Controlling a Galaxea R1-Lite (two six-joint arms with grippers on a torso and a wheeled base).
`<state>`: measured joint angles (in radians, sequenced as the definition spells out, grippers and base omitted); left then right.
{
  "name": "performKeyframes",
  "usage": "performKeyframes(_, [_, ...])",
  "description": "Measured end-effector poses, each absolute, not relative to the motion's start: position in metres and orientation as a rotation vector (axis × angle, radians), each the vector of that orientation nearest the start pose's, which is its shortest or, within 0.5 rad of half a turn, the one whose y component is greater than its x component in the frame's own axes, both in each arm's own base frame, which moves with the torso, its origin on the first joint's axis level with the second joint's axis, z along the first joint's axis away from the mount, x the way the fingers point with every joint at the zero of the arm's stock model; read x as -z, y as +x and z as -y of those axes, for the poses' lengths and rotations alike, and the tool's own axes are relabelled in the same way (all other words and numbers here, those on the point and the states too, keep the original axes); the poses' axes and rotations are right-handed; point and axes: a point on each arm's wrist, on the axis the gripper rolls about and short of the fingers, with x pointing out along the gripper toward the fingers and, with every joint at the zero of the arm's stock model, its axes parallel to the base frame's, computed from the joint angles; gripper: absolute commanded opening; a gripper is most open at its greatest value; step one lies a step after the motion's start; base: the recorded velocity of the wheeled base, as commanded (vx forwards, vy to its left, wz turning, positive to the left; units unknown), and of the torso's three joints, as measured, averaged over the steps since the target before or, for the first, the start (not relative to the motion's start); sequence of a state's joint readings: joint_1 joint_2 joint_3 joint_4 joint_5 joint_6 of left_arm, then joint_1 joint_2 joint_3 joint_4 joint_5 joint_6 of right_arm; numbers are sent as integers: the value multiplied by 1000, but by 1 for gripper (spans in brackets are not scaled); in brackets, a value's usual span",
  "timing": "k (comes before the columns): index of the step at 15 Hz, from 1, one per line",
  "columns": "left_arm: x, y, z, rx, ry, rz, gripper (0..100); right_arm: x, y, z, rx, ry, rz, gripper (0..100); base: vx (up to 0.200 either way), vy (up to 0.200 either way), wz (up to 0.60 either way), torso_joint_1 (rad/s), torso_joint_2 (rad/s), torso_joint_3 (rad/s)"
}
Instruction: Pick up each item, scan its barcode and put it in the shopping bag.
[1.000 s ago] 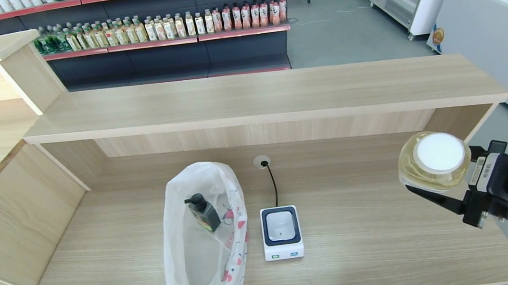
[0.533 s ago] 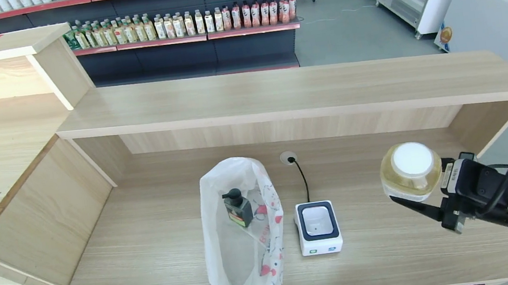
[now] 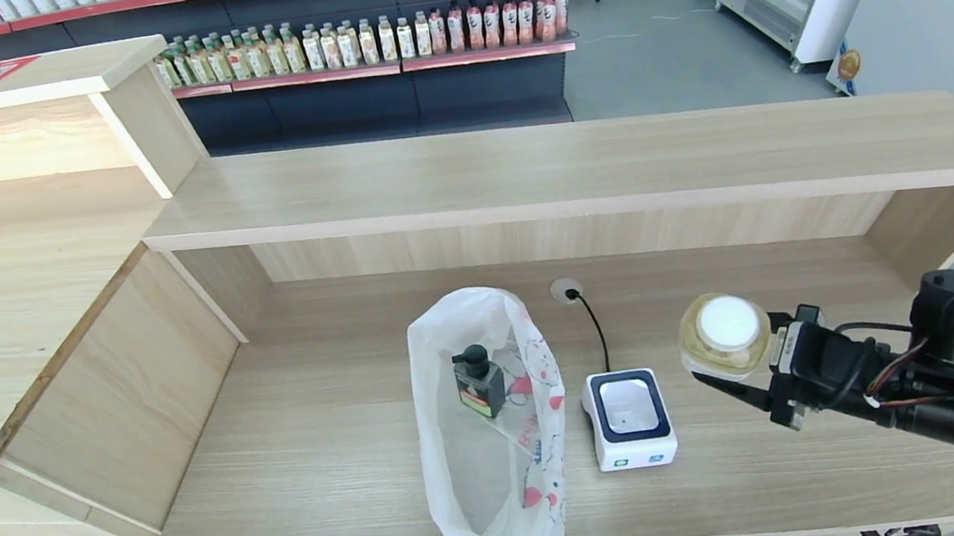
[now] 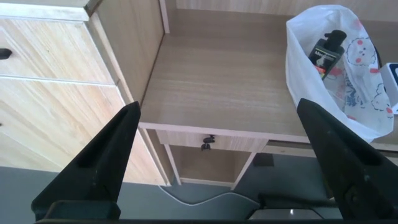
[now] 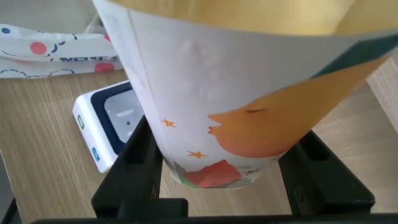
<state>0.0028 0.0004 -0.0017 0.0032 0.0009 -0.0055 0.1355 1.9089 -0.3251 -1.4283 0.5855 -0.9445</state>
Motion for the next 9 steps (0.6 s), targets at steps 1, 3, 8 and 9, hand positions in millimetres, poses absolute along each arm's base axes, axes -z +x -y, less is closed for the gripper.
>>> performKeyframes(1, [-76,-23,0,-4,-6,-2,100,-86,269,-49,-750,-859,184,0,0,0,0,0,0,0])
performKeyframes(3, [-76,-23,0,-4,-6,-2,100,-76,272,-48,-774,-847,152,0,0,0,0,0,0,0])
performKeyframes(8, [-76,-23,0,-4,-6,-2,100,-61,284,-50,-805,-865,141,0,0,0,0,0,0,0])
performKeyframes(9, [-76,-23,0,-4,-6,-2,100,-58,287,-51,-821,-879,152,0,0,0,0,0,0,0])
